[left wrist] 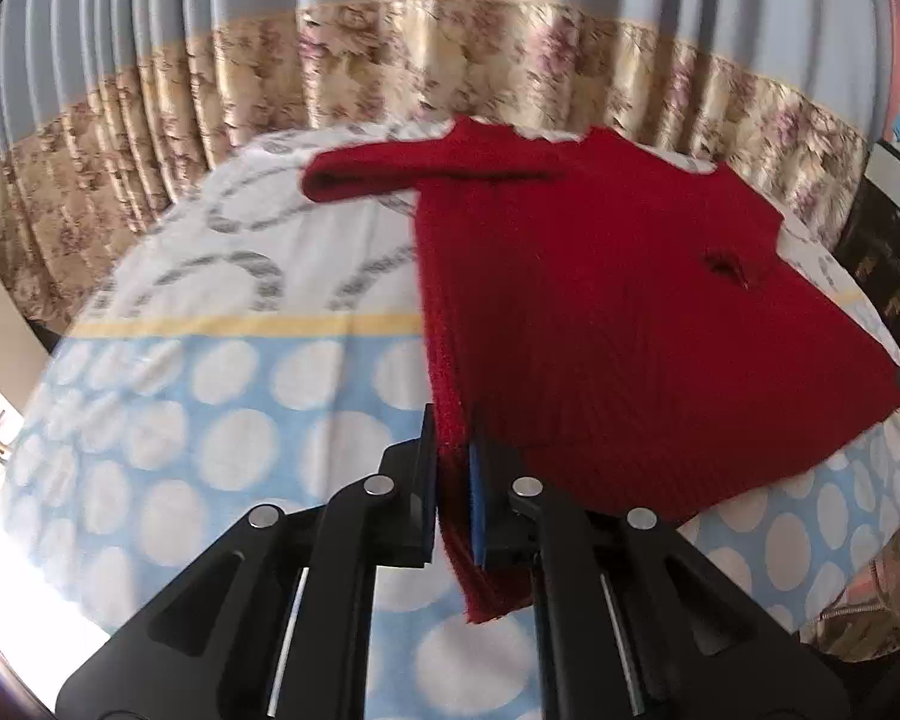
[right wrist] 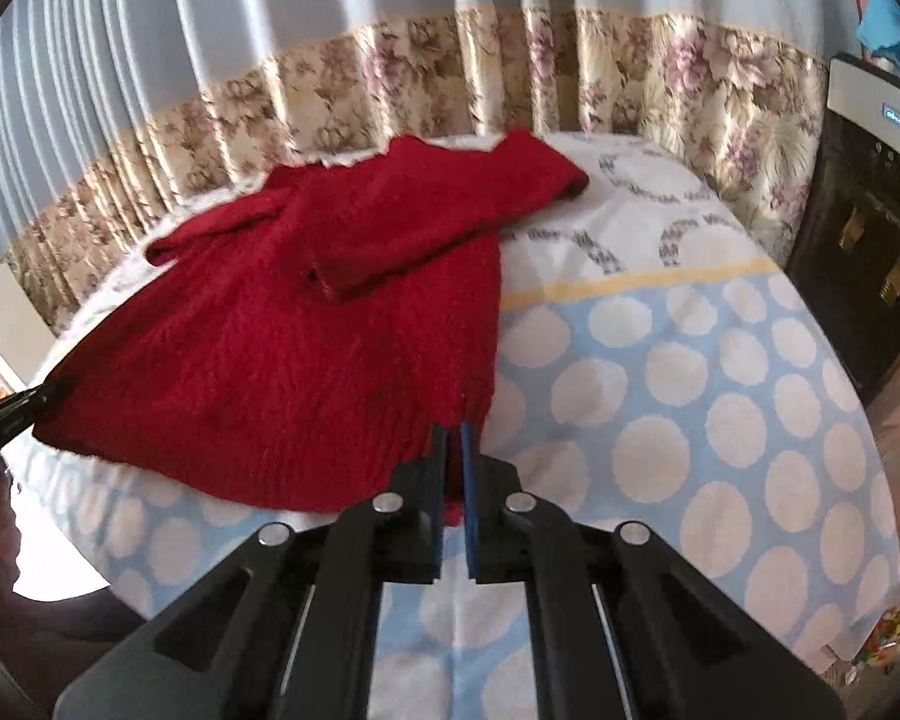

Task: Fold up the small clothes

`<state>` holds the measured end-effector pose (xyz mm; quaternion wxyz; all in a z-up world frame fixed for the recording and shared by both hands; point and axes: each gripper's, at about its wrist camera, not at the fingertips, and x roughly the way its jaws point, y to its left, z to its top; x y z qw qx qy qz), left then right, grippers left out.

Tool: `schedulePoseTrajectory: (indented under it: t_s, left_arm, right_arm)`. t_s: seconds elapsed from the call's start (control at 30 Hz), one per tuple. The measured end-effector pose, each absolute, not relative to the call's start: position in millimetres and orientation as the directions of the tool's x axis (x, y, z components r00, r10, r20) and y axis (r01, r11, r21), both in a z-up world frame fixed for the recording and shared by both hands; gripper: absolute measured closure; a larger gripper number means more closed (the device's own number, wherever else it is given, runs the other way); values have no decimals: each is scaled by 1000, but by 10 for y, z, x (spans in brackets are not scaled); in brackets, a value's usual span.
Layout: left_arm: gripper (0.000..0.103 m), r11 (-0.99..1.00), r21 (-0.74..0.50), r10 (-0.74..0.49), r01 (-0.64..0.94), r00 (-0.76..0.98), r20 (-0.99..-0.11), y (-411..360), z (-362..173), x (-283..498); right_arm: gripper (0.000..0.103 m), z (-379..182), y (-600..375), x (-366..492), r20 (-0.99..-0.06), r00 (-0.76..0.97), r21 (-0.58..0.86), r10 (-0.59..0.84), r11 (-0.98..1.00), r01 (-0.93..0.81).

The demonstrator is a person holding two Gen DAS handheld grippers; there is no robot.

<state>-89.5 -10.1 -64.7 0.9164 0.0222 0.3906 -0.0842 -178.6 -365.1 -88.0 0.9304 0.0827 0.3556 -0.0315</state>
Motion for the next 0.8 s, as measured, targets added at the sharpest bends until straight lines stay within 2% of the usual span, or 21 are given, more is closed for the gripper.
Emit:
schedulePoseTrajectory:
  t_s: [0.13, 0.17, 0.23, 0.27, 0.3, 0.33, 0.43, 0.53, 0.67, 0.73, 0.8]
  left_arm:
    - [92, 986, 5, -104, 169, 630, -770, -30, -769, -806]
    - [87, 984, 27, -87, 177, 605, -791, -40, -880, -786]
    - [70, 986, 45, -59, 158, 591, -804, -7, -967, -803]
    - [50, 989, 35, -60, 145, 602, -796, 47, -945, -833]
    - [33, 991, 32, -56, 129, 620, -783, 96, -888, -853]
    - [30, 993, 33, -48, 115, 636, -770, 143, -845, -859]
    - [30, 995, 34, -38, 92, 676, -736, 214, -676, -741]
    - [23, 998, 8, -40, 65, 709, -704, 287, -523, -475]
    - [17, 1000, 4, -16, 24, 767, -642, 347, -273, 9]
    - [12, 1000, 15, -1, 13, 787, -617, 354, -159, 254]
    - [10, 1000, 15, 1, 10, 800, -600, 348, -58, 528]
  right_arm:
    - [98, -977, -3614, -1760, -708, 706, 119, 7, 987, 109]
    - [94, -1057, -3625, -1727, -731, 682, 117, 10, 987, 111]
    - [90, -1166, -3690, -1713, -759, 652, 114, 0, 985, 132]
    - [81, -1152, -3726, -1731, -755, 656, 120, 0, 983, 138]
    - [66, -1119, -3761, -1748, -748, 664, 122, -2, 983, 140]
    - [61, -1044, -3804, -1769, -729, 684, 116, -19, 982, 151]
    - [59, -838, -3882, -1693, -681, 732, 133, -17, 980, 147]
    - [56, -663, -3876, -1447, -633, 774, 142, -14, 981, 134]
    - [47, -506, -3851, -1057, -587, 809, 170, -6, 977, 130]
    - [34, -453, -3842, -814, -579, 815, 176, -2, 976, 128]
    - [32, -437, -3831, -580, -582, 813, 191, 10, 974, 125]
